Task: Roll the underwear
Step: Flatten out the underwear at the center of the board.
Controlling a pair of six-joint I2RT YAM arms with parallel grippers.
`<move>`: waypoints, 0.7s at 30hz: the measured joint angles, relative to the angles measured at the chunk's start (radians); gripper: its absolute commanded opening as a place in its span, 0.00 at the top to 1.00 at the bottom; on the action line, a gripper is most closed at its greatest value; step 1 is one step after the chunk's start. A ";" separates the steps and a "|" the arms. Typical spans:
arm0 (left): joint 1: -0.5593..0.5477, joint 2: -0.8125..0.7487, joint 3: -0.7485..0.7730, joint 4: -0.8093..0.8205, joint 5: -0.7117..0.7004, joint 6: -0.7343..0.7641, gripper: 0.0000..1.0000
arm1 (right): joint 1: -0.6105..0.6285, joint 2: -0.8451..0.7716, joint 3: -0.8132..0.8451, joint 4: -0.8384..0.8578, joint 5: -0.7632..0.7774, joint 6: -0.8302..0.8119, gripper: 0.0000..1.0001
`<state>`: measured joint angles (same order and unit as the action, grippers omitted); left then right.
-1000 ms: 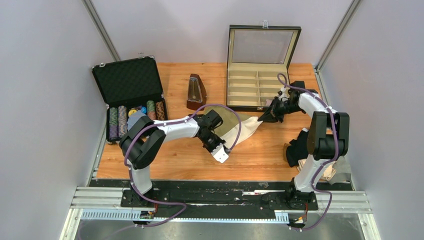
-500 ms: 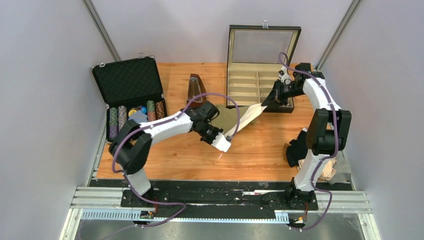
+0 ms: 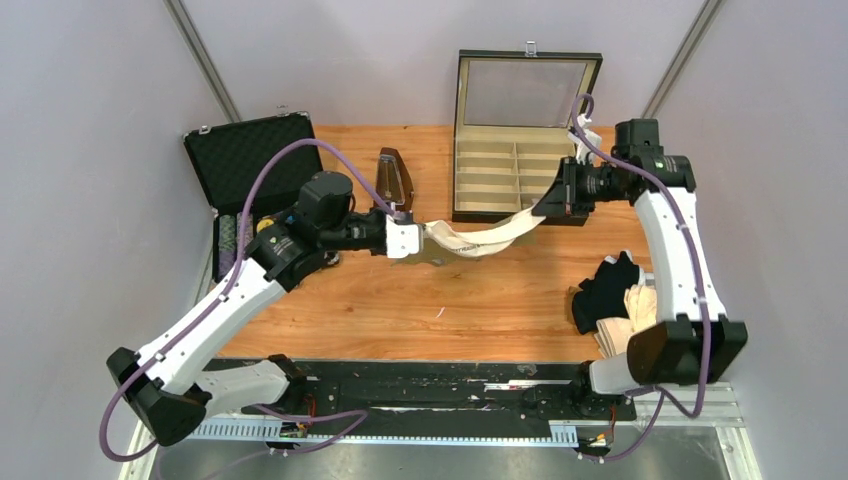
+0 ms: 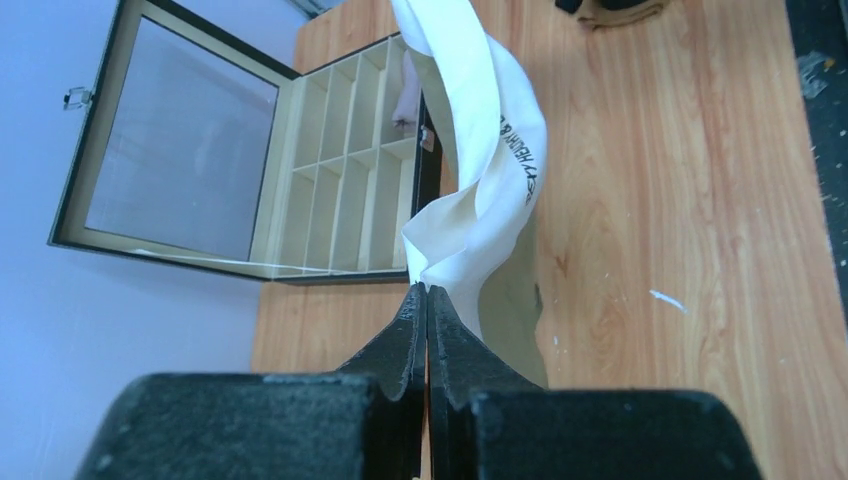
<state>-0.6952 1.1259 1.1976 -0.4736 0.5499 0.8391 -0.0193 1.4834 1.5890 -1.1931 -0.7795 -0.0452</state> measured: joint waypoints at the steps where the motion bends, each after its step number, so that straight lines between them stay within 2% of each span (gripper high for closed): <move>1: 0.000 -0.013 -0.001 -0.002 0.003 -0.025 1.00 | 0.005 -0.041 -0.008 0.000 -0.002 0.004 1.00; 7: 0.000 -0.115 -0.066 -0.070 0.046 -0.090 1.00 | 0.022 -0.237 -0.183 -0.007 -0.037 0.065 1.00; 14: -0.017 -0.296 -0.169 -0.174 0.087 -0.156 1.00 | 0.060 -0.326 -0.402 -0.043 -0.126 0.146 1.00; 18: -0.019 -0.298 -0.187 -0.156 0.051 -0.260 1.00 | 0.063 -0.325 -0.428 -0.047 -0.173 0.177 1.00; 21: 0.010 -0.214 -0.185 -0.090 0.003 -0.372 1.00 | 0.063 -0.250 -0.387 -0.039 -0.174 0.203 0.99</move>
<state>-0.6853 0.9123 1.0122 -0.5640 0.5529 0.4667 0.0437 1.2335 1.2022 -1.2324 -0.9539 0.1581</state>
